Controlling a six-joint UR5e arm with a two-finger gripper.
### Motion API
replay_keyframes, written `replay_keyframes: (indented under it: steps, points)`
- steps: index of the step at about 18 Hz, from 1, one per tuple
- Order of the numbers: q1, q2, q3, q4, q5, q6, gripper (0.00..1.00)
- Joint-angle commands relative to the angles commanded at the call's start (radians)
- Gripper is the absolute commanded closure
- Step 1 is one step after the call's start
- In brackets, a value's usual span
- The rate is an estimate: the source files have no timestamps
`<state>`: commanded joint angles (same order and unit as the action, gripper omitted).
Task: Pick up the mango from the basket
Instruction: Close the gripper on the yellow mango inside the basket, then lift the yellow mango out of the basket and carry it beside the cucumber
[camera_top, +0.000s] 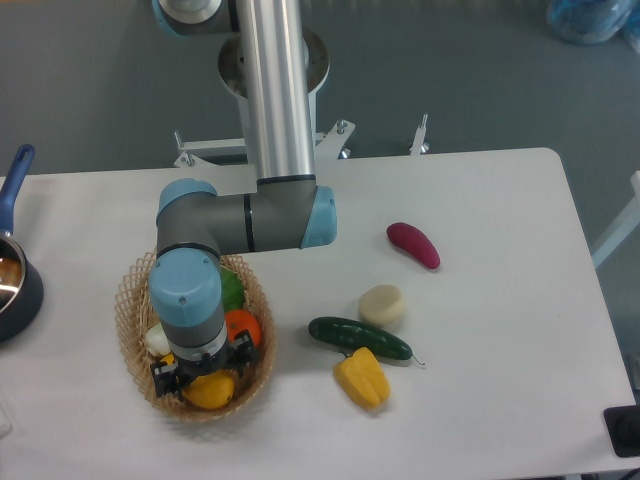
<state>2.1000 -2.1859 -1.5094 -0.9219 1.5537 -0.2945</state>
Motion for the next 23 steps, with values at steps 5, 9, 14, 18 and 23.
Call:
replay_keyframes:
  steps: [5,9,14,18,23]
  points:
    - [-0.002,0.003,0.005,-0.002,0.003,0.0,0.33]
    - [-0.002,0.006,0.005,-0.002,0.005,0.005,0.43]
    - [-0.003,0.049,0.011,-0.018,0.005,0.05,0.49]
    - [-0.002,0.106,0.012,-0.018,0.006,0.075,0.49]
    - [0.002,0.175,0.034,-0.017,0.025,0.178,0.49]
